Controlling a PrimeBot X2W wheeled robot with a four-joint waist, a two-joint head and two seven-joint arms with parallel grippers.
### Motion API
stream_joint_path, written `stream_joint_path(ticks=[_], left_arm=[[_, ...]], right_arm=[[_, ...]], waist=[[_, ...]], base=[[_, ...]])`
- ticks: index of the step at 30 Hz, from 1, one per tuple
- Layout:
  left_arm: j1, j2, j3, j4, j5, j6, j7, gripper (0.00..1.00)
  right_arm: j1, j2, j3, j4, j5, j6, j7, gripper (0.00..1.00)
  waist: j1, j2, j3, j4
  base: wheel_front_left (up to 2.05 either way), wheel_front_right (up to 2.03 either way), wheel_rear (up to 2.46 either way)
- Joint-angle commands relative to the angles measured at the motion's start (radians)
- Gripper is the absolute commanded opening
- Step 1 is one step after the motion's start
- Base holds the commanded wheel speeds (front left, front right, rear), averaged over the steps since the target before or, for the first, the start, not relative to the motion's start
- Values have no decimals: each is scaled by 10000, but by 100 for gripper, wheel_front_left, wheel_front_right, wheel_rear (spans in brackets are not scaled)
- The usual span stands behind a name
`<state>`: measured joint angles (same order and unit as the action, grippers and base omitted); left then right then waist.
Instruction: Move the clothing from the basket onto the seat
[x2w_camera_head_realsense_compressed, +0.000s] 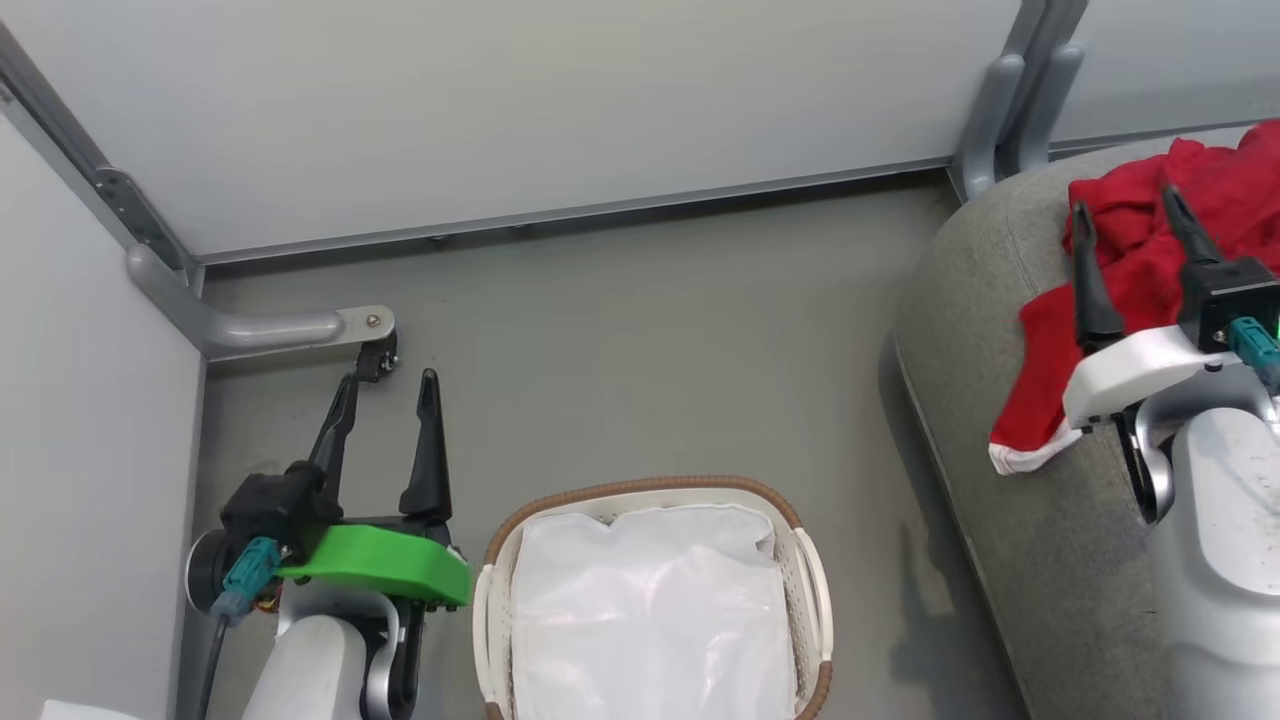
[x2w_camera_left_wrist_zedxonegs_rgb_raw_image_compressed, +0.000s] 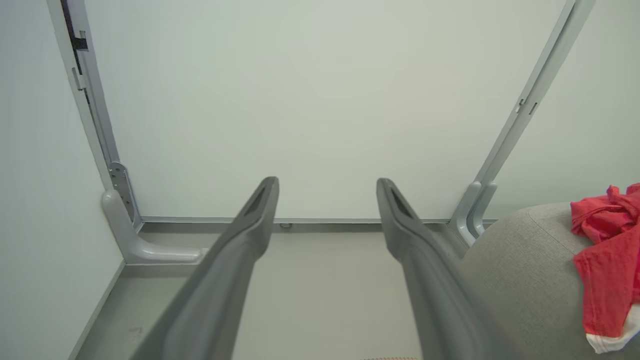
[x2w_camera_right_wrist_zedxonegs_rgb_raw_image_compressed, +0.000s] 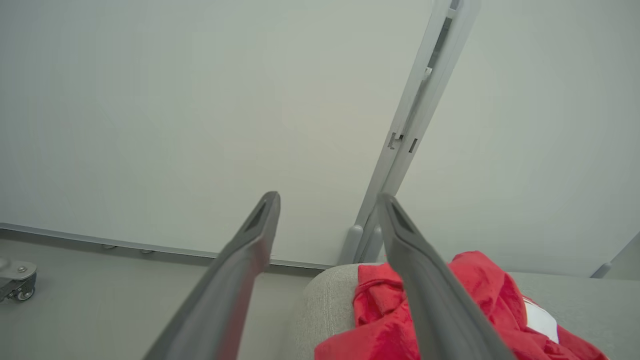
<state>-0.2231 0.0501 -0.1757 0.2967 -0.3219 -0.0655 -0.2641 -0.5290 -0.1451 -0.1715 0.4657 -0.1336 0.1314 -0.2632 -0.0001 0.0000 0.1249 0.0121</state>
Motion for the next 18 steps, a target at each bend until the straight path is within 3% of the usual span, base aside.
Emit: stream_joint_path(ticks=[1, 12, 18], left_arm=[[225, 8, 121, -30, -70, 38, -3, 100], [1086, 10, 637, 19, -365, 149, -3, 100], [1451, 10, 763, -45, -502, 230, -3, 100]], right_arm=[[121, 71, 129, -115, 39, -14, -22, 100], [1231, 811, 561, -781, 389, -14, -20, 100], [2073, 912, 779, -1240, 566, -15, -22, 100]], waist=[[1, 0, -281, 251], [1, 0, -1020, 630], [1, 0, -1184, 730]], base=[[0, 0, 0], [0, 0, 0], [0, 0, 0]])
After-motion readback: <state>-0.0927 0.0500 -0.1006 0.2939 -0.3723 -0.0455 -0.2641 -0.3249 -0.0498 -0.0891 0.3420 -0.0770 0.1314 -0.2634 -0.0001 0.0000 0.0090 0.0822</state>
